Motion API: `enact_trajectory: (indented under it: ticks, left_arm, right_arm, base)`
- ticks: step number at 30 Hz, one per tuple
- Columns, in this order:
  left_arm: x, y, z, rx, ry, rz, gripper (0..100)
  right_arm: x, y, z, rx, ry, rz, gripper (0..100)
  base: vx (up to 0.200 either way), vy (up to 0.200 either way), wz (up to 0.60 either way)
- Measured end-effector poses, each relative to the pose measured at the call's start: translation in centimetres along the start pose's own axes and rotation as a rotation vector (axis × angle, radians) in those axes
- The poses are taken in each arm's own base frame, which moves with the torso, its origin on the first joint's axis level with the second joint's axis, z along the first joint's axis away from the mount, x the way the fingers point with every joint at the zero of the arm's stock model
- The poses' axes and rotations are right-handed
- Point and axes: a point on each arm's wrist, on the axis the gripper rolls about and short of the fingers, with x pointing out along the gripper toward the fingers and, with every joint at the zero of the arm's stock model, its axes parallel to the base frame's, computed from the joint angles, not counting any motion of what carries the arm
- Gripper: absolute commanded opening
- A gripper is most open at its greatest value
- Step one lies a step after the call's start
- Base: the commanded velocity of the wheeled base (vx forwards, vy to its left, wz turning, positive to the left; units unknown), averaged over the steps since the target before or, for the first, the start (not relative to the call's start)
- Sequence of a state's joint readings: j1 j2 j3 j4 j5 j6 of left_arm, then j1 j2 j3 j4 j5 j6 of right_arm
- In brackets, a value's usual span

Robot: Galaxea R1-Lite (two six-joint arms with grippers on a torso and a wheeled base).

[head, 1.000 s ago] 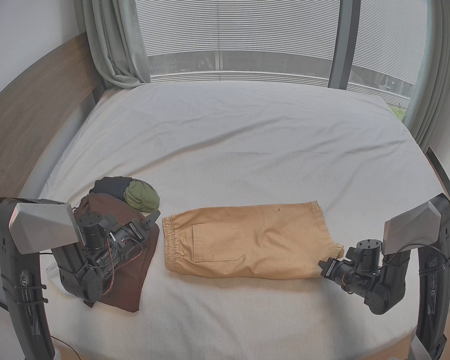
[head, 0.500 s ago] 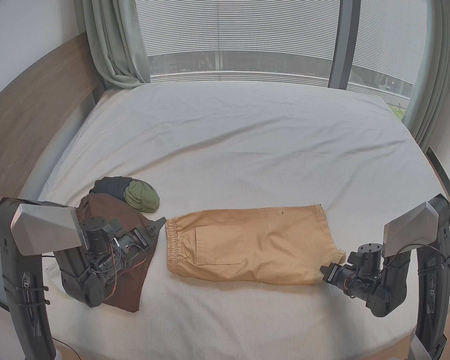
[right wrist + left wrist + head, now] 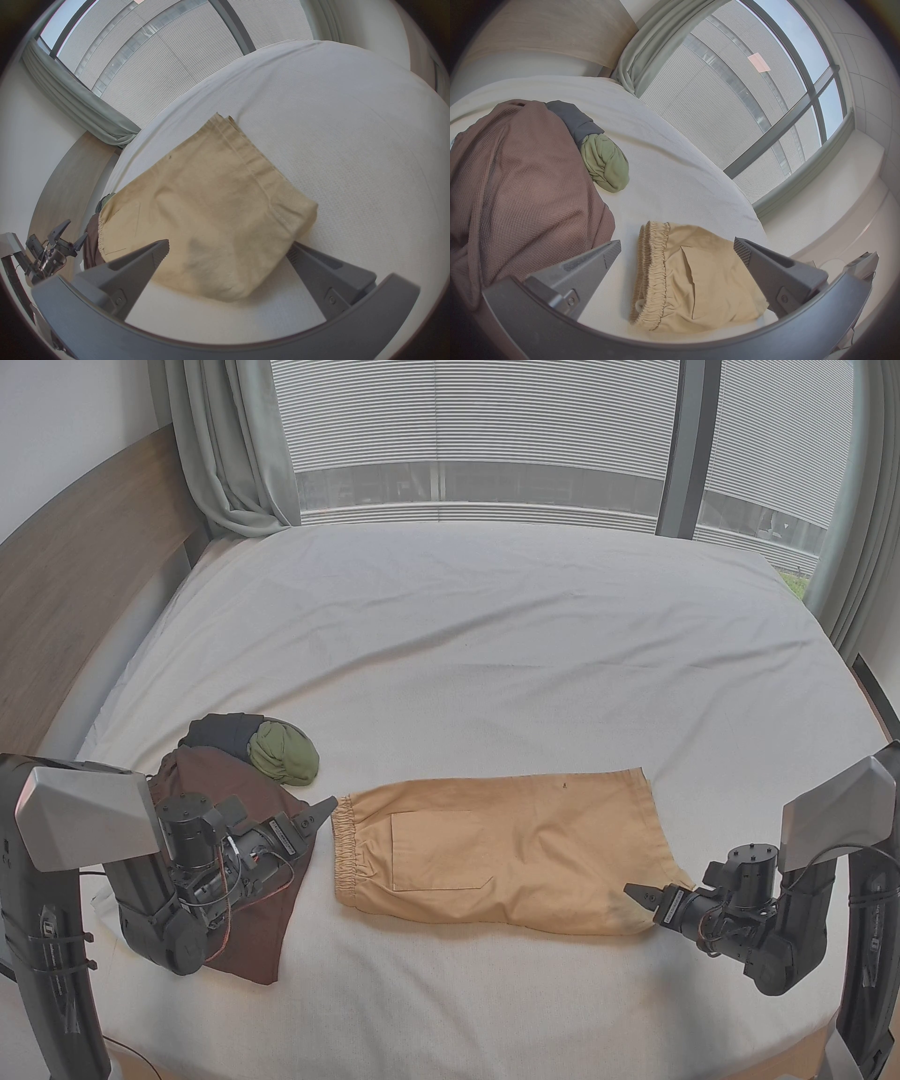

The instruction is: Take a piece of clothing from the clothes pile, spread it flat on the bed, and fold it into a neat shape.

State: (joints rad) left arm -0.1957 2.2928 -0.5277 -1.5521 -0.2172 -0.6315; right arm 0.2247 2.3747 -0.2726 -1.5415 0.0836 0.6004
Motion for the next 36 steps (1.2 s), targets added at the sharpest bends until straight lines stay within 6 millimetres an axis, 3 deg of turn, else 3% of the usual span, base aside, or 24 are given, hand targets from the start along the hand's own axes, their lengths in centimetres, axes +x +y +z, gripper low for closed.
enact_trajectory:
  ticks: [11,18,32,36]
  left_arm:
    - [-1.0,-0.1,-0.7,0.044,0.075,-0.044,100]
    - [-1.1,-0.1,-1.1,0.040,0.098,-0.053,100]
    - [-1.4,-1.1,-1.7,0.042,0.143,-0.099,100]
    - [-1.3,-0.8,-2.4,0.041,0.169,-0.094,100]
  right_arm:
    - [-4.0,1.3,-0.6,-0.074,0.070,0.064,100]
    - [-5.1,2.8,-0.2,-0.103,0.048,0.128,100]
    - [-4.7,7.8,2.3,-0.178,-0.050,0.373,100]
    - [-4.8,8.5,3.1,-0.185,-0.075,0.407,100]
  base:
    - [0.000,0.000,0.00]
    - [0.000,0.000,0.00]
    - [0.000,0.000,0.00]
    - [0.000,0.000,0.00]
